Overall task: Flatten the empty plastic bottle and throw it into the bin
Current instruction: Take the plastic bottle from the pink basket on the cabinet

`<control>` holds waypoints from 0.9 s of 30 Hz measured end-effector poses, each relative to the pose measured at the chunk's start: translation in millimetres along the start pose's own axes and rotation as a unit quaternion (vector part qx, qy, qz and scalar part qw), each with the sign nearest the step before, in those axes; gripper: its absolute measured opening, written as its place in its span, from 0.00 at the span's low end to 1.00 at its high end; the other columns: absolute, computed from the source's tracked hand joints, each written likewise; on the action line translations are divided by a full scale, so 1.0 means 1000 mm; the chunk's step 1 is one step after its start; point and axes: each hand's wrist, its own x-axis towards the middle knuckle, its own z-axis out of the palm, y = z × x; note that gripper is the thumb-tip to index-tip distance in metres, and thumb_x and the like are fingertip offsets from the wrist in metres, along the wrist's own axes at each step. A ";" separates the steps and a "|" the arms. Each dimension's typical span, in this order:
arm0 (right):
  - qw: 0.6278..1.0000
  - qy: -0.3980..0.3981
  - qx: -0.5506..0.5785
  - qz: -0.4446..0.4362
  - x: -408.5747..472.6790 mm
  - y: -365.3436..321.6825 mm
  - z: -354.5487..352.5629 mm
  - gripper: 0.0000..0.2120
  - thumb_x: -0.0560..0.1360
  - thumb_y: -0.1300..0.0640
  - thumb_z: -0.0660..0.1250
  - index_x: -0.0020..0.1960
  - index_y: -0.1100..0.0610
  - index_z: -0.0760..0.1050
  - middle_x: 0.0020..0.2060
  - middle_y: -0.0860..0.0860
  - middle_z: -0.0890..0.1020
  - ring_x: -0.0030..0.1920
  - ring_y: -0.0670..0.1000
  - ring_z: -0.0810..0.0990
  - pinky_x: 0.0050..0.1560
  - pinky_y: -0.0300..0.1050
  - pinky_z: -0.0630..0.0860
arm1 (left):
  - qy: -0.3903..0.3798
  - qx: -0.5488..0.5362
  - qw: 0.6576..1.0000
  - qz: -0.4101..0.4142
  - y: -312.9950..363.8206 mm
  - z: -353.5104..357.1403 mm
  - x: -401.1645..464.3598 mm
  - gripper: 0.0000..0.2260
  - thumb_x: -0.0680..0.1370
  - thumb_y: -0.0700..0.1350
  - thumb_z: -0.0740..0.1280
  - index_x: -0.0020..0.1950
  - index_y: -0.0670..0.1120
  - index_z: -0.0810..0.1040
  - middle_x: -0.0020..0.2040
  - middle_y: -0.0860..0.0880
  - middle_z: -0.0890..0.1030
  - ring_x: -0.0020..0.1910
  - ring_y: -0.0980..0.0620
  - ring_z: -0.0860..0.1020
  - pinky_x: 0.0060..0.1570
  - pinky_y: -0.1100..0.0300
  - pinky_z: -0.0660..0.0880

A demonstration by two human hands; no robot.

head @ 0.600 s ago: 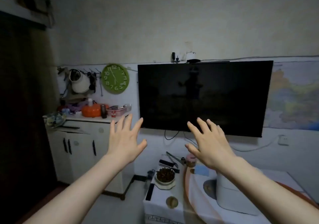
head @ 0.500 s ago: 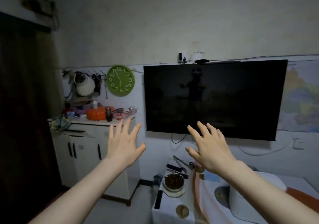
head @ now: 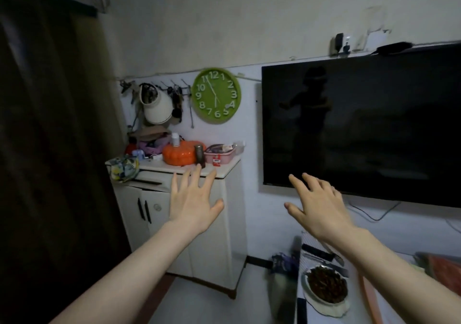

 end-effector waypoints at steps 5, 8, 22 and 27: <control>1.000 -0.007 0.005 -0.021 0.104 -0.016 0.056 0.30 0.78 0.42 0.56 0.75 0.49 0.50 0.75 0.54 0.58 0.73 0.60 0.58 0.71 0.59 0.58 | -0.006 0.001 1.000 -0.009 -0.044 0.064 0.070 0.30 0.76 0.60 0.58 0.76 0.54 0.52 0.78 0.44 0.52 0.76 0.44 0.50 0.73 0.45 0.43; 0.999 -0.023 0.004 -0.030 0.171 -0.018 0.087 0.30 0.78 0.42 0.56 0.75 0.50 0.49 0.75 0.54 0.59 0.73 0.60 0.58 0.71 0.59 0.58 | 0.006 0.007 1.000 -0.015 -0.068 0.096 0.126 0.30 0.76 0.59 0.58 0.76 0.54 0.53 0.78 0.44 0.54 0.75 0.44 0.53 0.73 0.46 0.44; 0.996 -0.071 -0.024 -0.055 0.437 -0.046 0.205 0.29 0.78 0.43 0.55 0.75 0.51 0.50 0.74 0.54 0.61 0.72 0.60 0.61 0.70 0.59 0.59 | 0.014 0.019 0.999 -0.022 -0.156 0.257 0.348 0.29 0.72 0.55 0.68 0.71 0.49 0.66 0.72 0.40 0.68 0.70 0.39 0.65 0.71 0.40 0.54; 0.997 -0.068 -0.035 -0.015 0.515 -0.056 0.258 0.29 0.78 0.43 0.56 0.75 0.51 0.50 0.74 0.54 0.62 0.71 0.60 0.62 0.70 0.59 0.60 | 0.030 -0.012 0.997 0.069 -0.180 0.324 0.445 0.27 0.70 0.52 0.71 0.68 0.45 0.72 0.66 0.37 0.74 0.65 0.37 0.71 0.67 0.39 0.61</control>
